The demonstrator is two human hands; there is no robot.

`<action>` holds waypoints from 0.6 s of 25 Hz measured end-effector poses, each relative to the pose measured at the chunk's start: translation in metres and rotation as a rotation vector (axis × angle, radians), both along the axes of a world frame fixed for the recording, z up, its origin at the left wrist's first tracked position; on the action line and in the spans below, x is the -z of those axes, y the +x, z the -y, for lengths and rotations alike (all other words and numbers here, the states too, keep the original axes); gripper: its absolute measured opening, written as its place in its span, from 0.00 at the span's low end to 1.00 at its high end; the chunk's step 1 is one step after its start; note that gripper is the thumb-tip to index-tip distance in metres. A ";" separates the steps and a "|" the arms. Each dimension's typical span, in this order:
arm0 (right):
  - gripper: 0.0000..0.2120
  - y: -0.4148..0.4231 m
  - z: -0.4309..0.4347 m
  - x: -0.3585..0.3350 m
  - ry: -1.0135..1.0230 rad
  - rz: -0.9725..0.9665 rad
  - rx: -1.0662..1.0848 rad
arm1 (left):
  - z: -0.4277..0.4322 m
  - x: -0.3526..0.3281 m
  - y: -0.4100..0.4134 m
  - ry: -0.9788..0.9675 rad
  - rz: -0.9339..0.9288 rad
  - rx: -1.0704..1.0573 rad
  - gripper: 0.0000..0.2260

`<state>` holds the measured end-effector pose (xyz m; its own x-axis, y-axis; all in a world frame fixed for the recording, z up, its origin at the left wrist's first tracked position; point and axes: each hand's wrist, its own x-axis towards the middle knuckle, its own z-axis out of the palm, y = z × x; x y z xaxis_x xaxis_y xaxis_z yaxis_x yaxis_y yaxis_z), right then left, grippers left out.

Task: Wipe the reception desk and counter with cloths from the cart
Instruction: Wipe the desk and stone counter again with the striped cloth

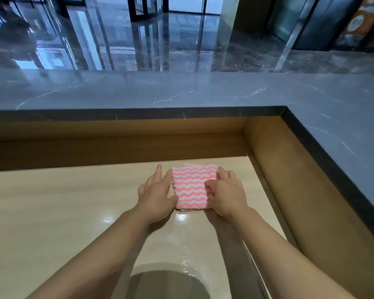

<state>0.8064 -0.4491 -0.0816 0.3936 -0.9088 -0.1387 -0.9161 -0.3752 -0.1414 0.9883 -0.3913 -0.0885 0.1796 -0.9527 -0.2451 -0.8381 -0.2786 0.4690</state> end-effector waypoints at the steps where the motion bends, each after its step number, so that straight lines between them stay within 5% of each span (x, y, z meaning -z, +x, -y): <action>1: 0.16 0.004 0.002 0.001 -0.060 0.064 0.015 | 0.002 0.002 0.007 0.007 0.044 -0.016 0.36; 3: 0.22 0.021 0.003 0.006 -0.087 0.128 -0.026 | 0.003 0.001 0.023 0.062 0.142 -0.025 0.41; 6: 0.31 0.049 -0.001 0.027 0.067 -0.026 -0.095 | 0.002 -0.001 0.040 0.187 0.192 0.018 0.51; 10: 0.31 0.075 0.010 0.049 0.056 -0.115 -0.080 | 0.004 0.008 0.045 0.274 0.244 0.088 0.54; 15: 0.29 0.101 0.041 0.045 0.046 -0.055 -0.318 | 0.013 0.007 0.047 0.311 0.328 0.140 0.54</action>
